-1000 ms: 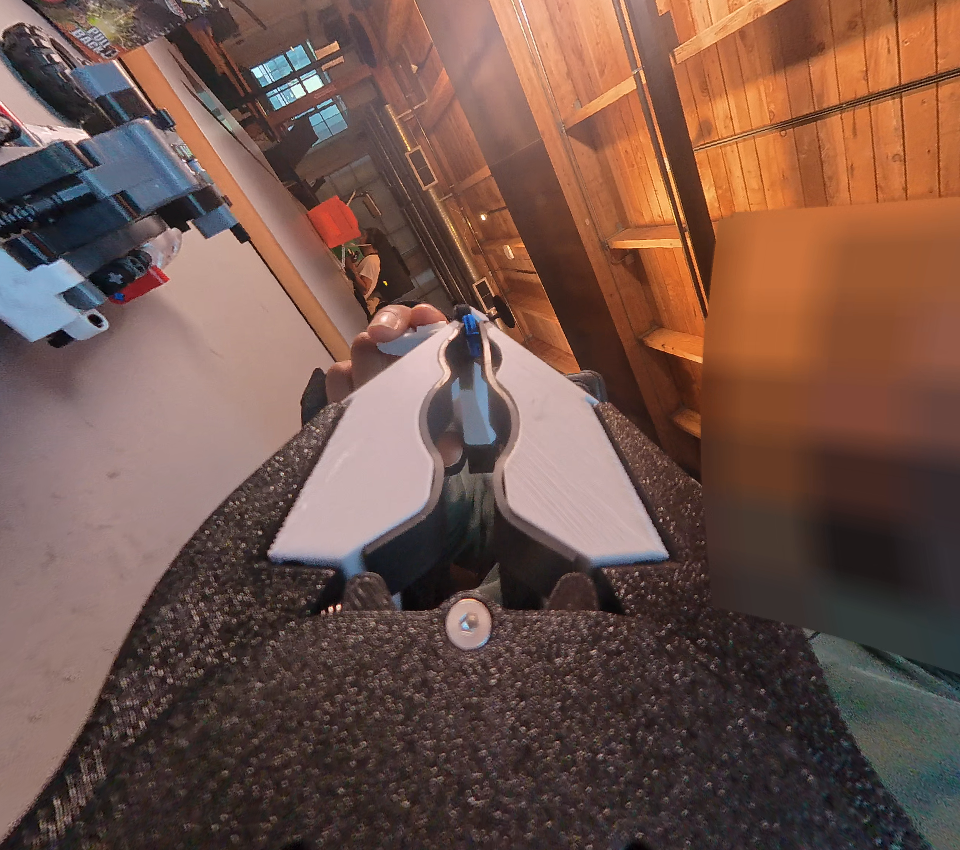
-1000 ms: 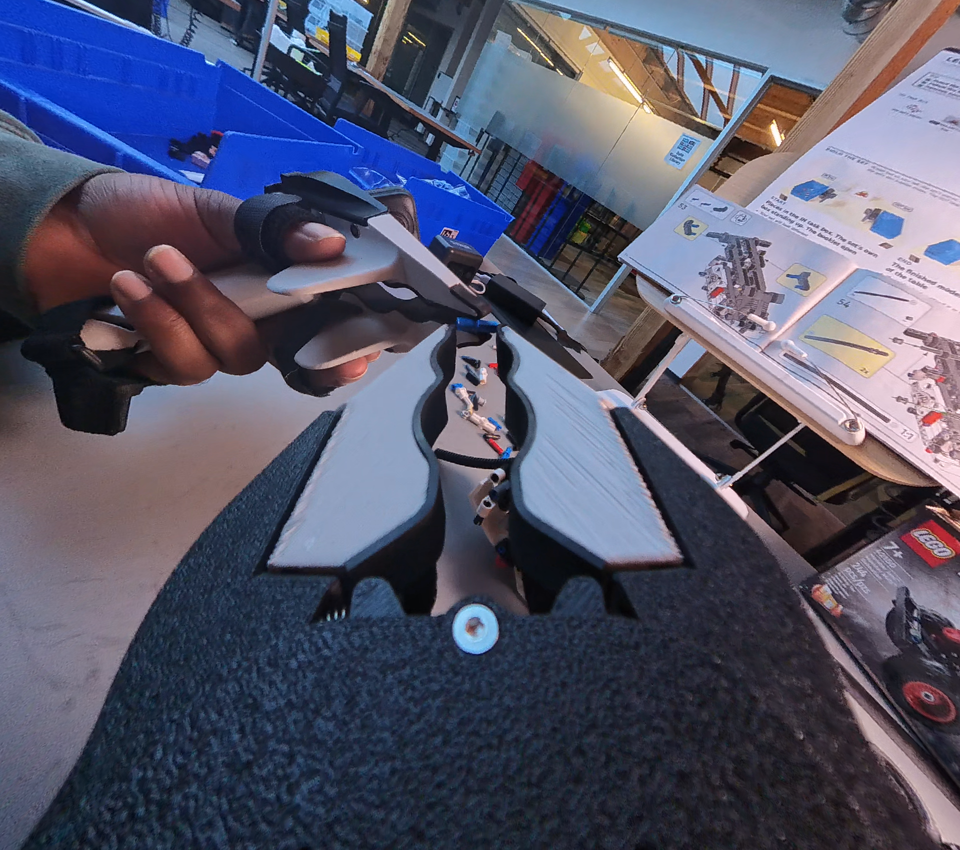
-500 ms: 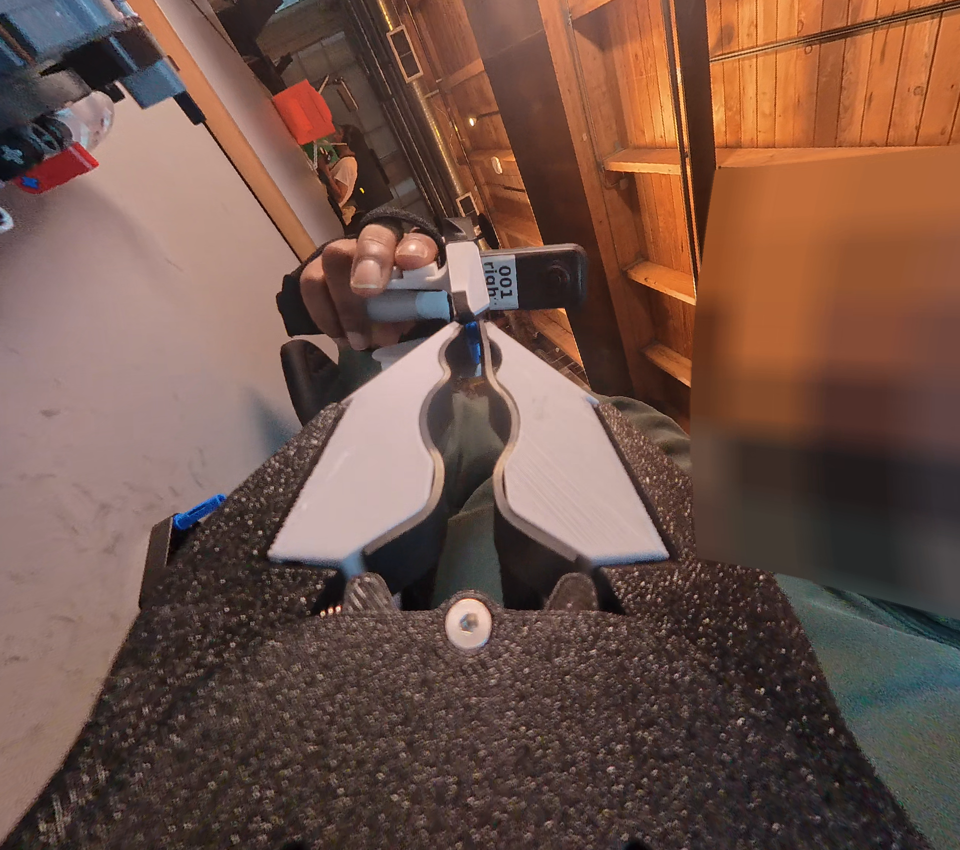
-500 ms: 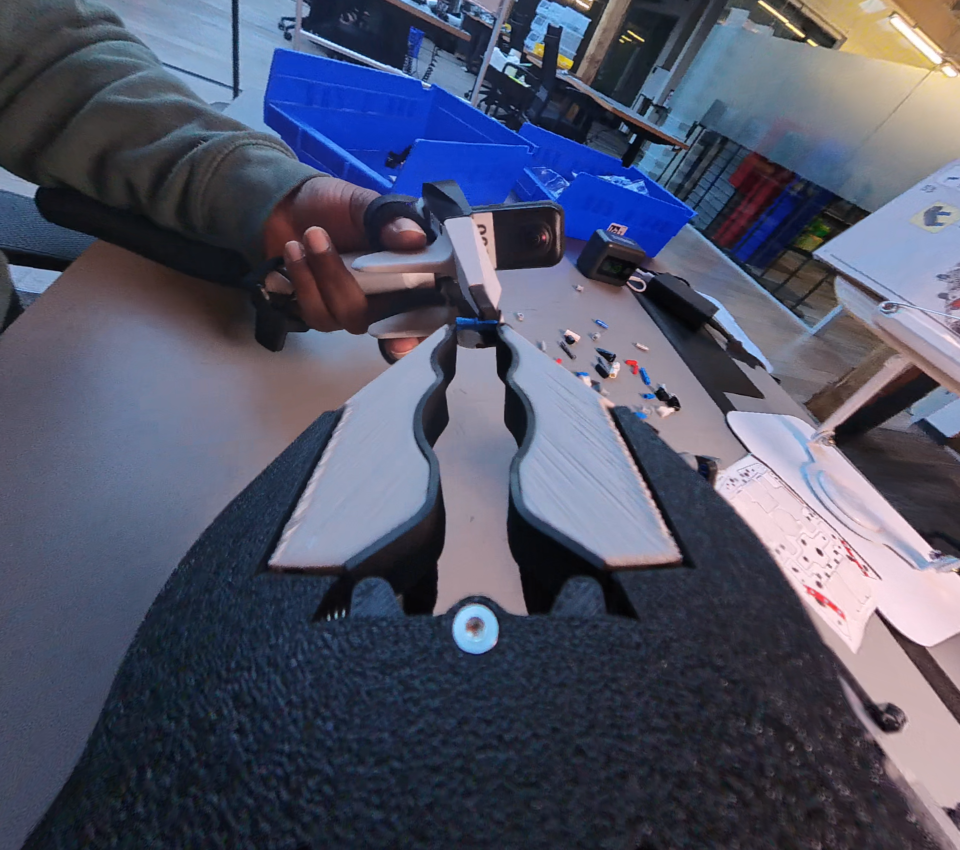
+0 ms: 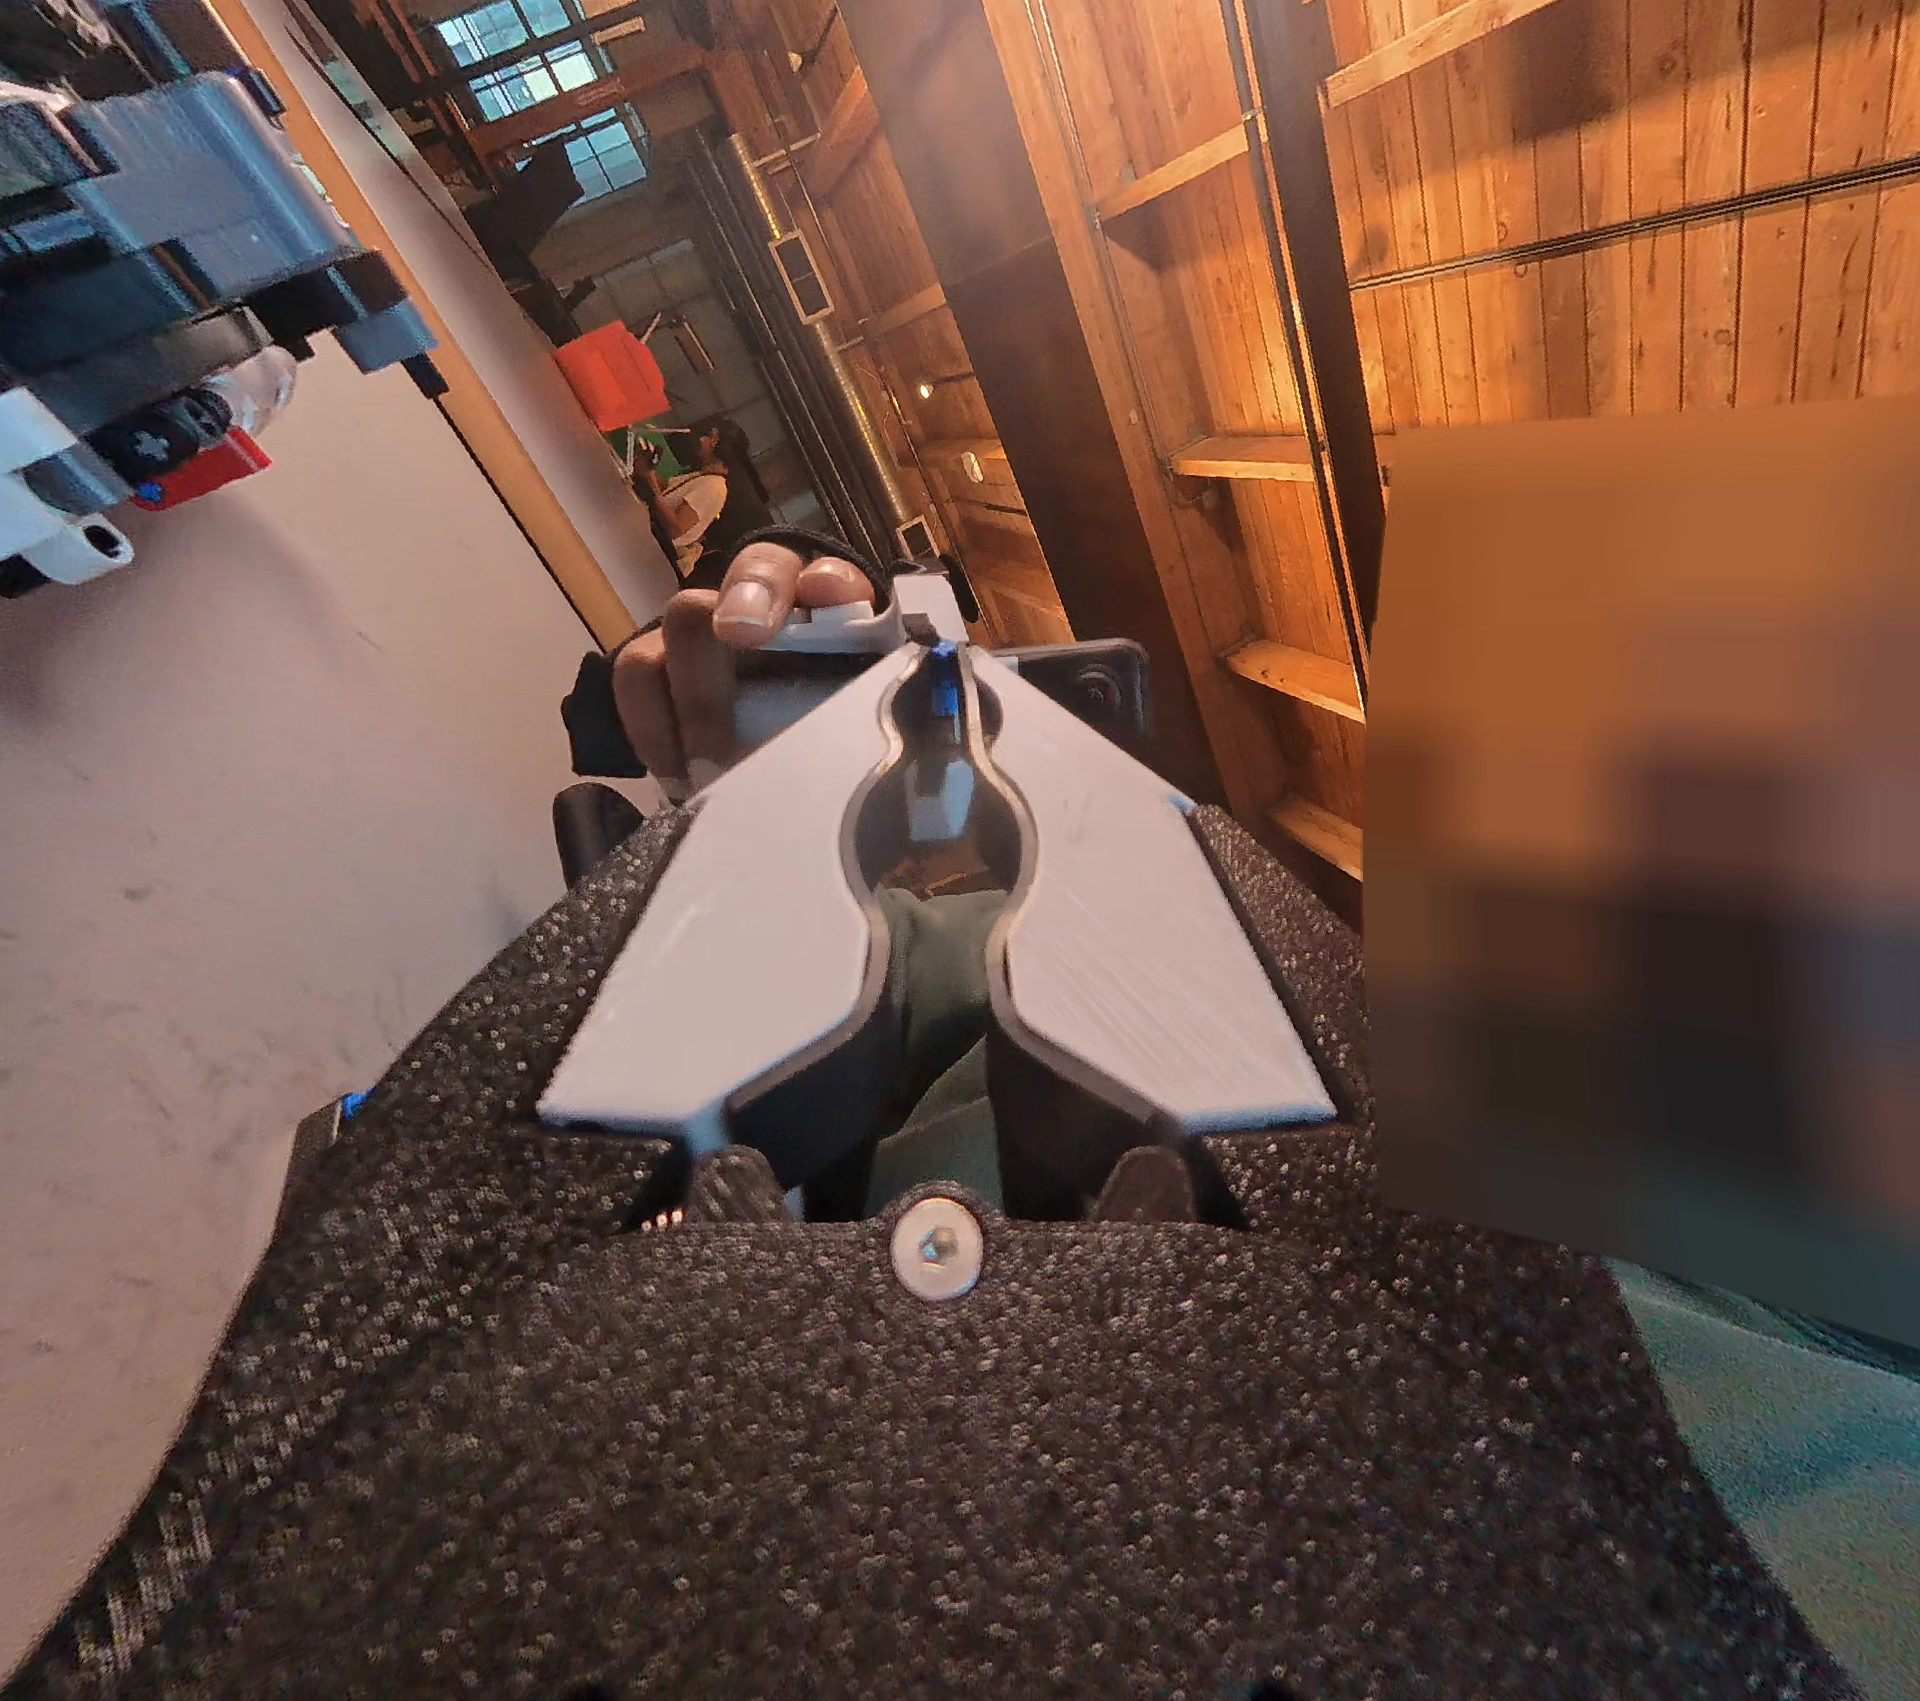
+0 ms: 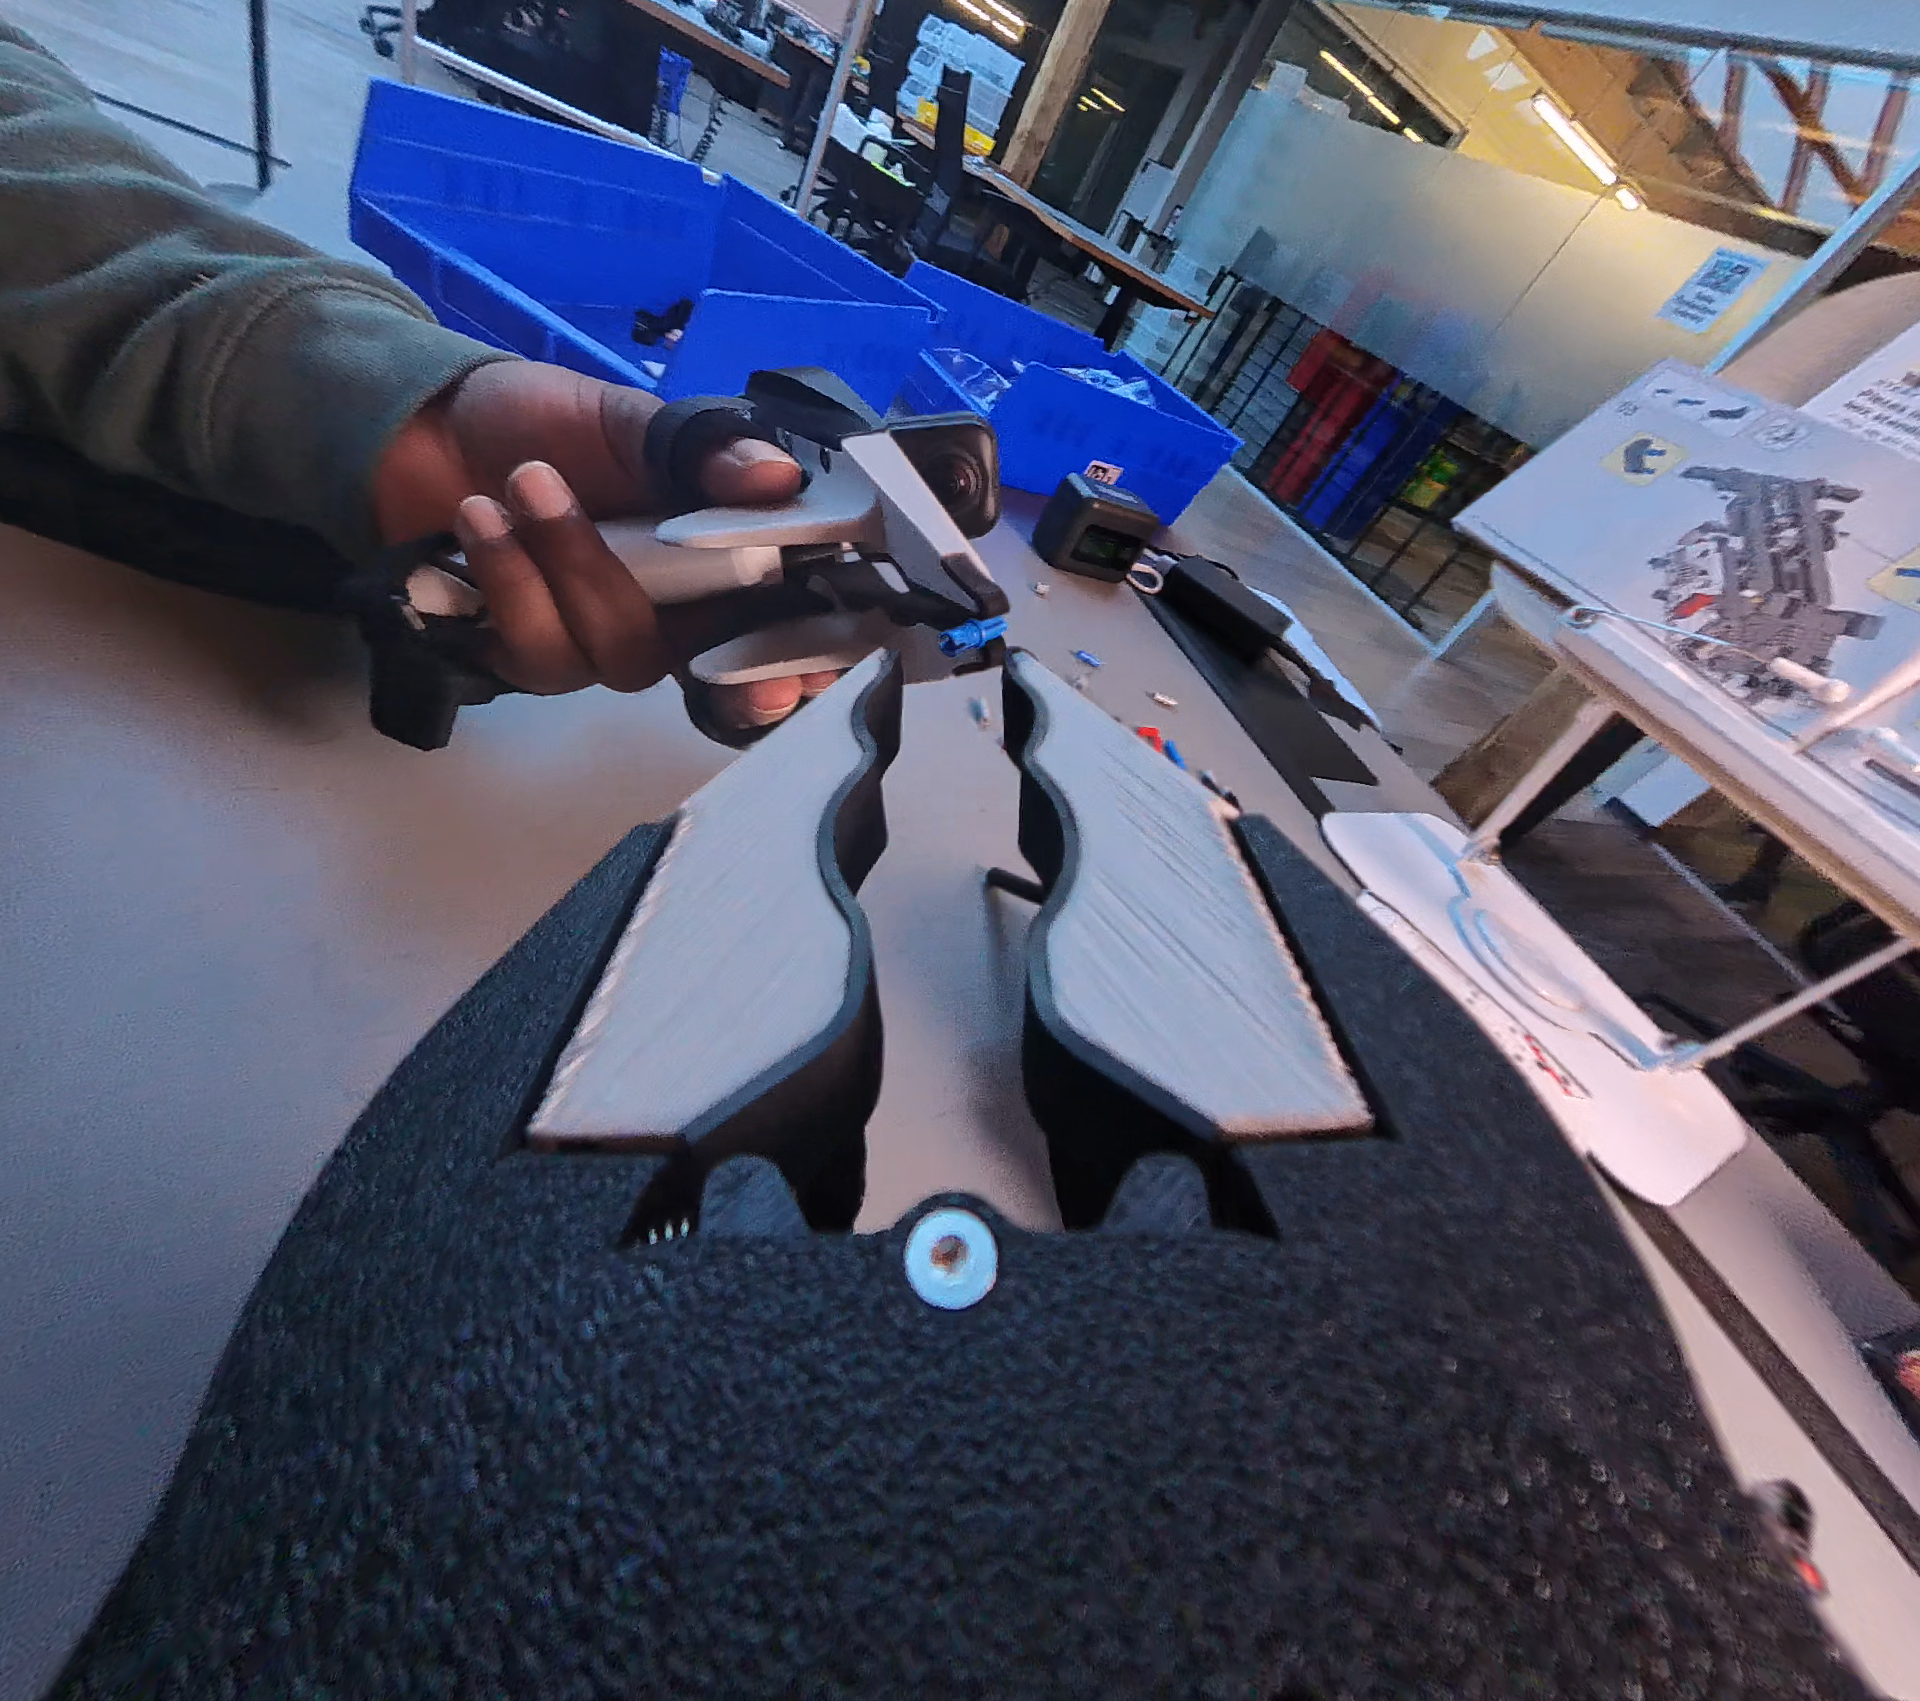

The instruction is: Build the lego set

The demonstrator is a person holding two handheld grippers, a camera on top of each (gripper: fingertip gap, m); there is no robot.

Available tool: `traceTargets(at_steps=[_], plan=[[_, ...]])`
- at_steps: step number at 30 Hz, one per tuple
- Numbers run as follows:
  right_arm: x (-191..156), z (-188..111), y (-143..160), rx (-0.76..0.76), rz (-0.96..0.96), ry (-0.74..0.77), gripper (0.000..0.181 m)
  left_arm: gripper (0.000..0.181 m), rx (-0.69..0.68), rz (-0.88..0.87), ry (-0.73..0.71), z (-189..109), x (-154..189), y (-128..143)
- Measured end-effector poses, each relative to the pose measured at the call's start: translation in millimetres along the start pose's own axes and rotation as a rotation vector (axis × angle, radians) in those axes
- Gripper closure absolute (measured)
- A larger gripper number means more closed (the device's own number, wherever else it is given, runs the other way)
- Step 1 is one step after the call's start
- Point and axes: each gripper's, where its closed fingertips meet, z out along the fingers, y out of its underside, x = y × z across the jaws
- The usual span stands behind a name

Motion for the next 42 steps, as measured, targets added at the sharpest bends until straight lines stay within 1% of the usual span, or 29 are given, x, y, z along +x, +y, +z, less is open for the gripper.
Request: traceTargets(at_steps=[2, 4, 6, 13, 22, 26, 30, 34, 39, 42], plan=[[1, 4, 1, -0.013, -0.052, 0.044, 0.166, 0.177, 0.010, -0.005, 0.002, 1, 0, 1], [3, 5, 0, -0.008, -0.091, 0.084, 0.175, 0.177, 0.026, -0.010, 0.003, 0, 0, -1], [5, 4, -1, -0.004, -0.088, 0.095, 0.178, 0.177, 0.032, -0.013, 0.006, -1, 0, -2], [7, 3, -2, 0.016, -0.048, 0.087, 0.176, 0.177, 0.020, -0.008, -0.009, -1, -2, 1], [4, 2, -4, 0.027, -0.029, 0.066, 0.177, 0.177, 0.012, -0.019, 0.006, 0, -1, 5], [3, 0, -6, 0.041, 0.031, 0.029, 0.178, 0.177, -0.011, -0.015, 0.015, 1, 1, 7], [-1, -3, -9, 0.062, 0.135, -0.047, 0.178, 0.177, -0.102, 0.114, -0.038, 2, 3, 14], [-6, -7, -13, 0.078, 0.172, -0.108, 0.177, 0.177, -0.198, 0.209, -0.068, 1, 6, 23], [-12, -11, -19, 0.106, 0.232, -0.180, 0.177, 0.177, -0.250, 0.215, -0.040, 2, 11, 31], [-12, -12, -23, 0.132, 0.267, -0.187, 0.177, 0.178, -0.234, 0.187, -0.001, 3, 15, 31]])
